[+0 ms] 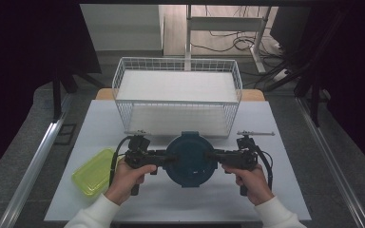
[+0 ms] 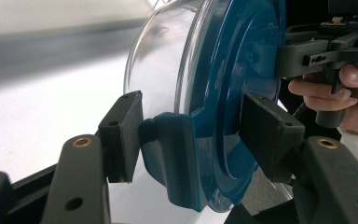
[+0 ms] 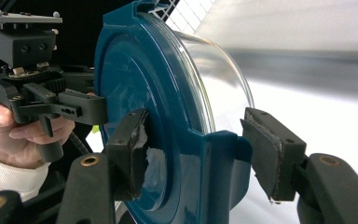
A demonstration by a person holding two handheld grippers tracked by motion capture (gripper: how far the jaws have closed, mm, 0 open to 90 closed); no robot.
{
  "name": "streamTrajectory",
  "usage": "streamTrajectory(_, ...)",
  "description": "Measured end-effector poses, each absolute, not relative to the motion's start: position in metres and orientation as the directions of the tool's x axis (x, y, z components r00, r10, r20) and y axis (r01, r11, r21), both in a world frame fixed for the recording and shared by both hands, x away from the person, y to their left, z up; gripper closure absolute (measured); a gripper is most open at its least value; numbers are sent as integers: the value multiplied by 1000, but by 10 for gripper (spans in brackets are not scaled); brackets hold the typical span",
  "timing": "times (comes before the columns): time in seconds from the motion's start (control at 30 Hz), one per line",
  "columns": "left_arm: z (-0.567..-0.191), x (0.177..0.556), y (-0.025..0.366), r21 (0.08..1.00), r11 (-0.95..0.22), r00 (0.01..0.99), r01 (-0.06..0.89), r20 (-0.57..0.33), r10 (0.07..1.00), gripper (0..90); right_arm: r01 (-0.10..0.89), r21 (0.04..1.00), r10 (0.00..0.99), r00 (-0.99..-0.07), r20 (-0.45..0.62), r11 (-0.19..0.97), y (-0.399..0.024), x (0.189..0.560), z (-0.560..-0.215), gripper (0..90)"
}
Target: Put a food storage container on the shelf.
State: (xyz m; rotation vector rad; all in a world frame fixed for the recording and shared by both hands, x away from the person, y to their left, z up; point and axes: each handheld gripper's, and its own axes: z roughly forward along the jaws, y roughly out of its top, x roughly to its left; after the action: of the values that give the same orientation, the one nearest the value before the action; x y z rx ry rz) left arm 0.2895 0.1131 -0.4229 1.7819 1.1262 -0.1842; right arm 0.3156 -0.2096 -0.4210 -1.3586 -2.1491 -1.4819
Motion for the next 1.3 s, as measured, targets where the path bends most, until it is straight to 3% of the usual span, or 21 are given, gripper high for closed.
streamTrajectory(1.3,-345,325,115,742,-89,627,665,-489,607,416,676,733,561,-637,529,76,-209,350,-340,420)
